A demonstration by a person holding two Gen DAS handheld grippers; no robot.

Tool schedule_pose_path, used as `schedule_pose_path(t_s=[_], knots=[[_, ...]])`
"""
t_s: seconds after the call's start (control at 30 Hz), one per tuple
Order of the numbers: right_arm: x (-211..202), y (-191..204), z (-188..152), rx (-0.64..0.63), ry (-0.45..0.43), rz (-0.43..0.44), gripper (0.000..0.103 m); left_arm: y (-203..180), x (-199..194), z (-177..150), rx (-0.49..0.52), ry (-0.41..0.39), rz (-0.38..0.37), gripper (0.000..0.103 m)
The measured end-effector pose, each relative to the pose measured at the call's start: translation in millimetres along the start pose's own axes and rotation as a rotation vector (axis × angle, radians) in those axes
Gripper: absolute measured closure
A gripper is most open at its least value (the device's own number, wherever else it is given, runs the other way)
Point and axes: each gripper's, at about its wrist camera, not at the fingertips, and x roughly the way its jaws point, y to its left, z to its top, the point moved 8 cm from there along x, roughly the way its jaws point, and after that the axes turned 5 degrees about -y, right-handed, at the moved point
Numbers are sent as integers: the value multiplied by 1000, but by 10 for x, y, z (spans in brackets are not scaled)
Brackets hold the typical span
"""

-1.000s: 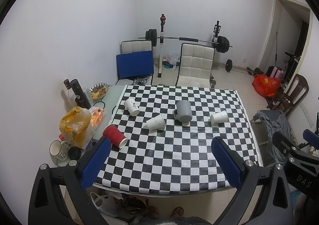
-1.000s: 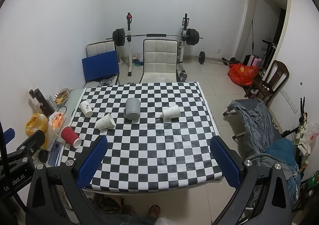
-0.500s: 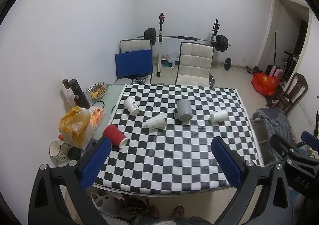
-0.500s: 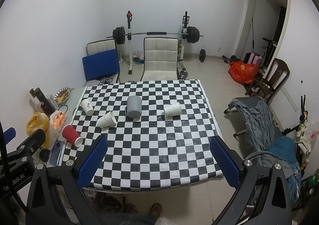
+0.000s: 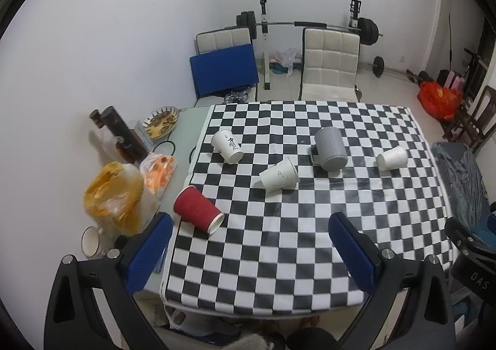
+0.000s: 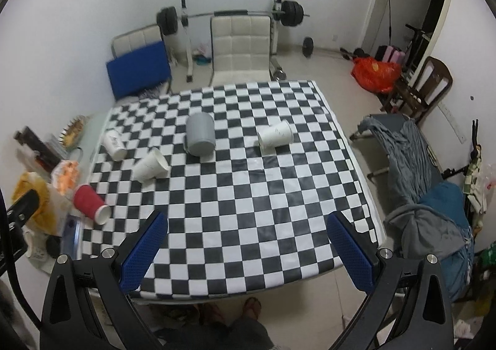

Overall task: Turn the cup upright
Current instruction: 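Move the left gripper to the grey mug and close on its body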

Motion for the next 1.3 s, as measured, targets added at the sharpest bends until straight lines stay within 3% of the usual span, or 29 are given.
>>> schedule_pose_path(t_s=[0.17, 0.53, 0.77, 0.9, 1.0, 1.13, 1.3], knots=[[583, 73, 16, -15, 44, -2, 0, -121, 410, 16, 26, 40, -16, 0], [1958, 94, 435, -48, 104, 16, 0, -494, 1457, 407, 4, 104, 58, 0], [2910, 73, 716, -60, 197, 43, 0, -830, 2257, 524, 2, 257, 72, 0], [3327, 65, 843, -75, 240, 39, 0, -1032, 2680, 545, -25, 355, 30, 0], [3587, 28, 937, -79, 269, 32, 0, -1205, 2938, 599, -49, 375, -14, 0], [3874, -33, 1044, -80, 316, 29, 16, -1442, 3219, 643, -60, 423, -77, 1], [4084, -66, 1140, -93, 347, 29, 18, -1698, 3465, 563, -52, 493, -158, 1]])
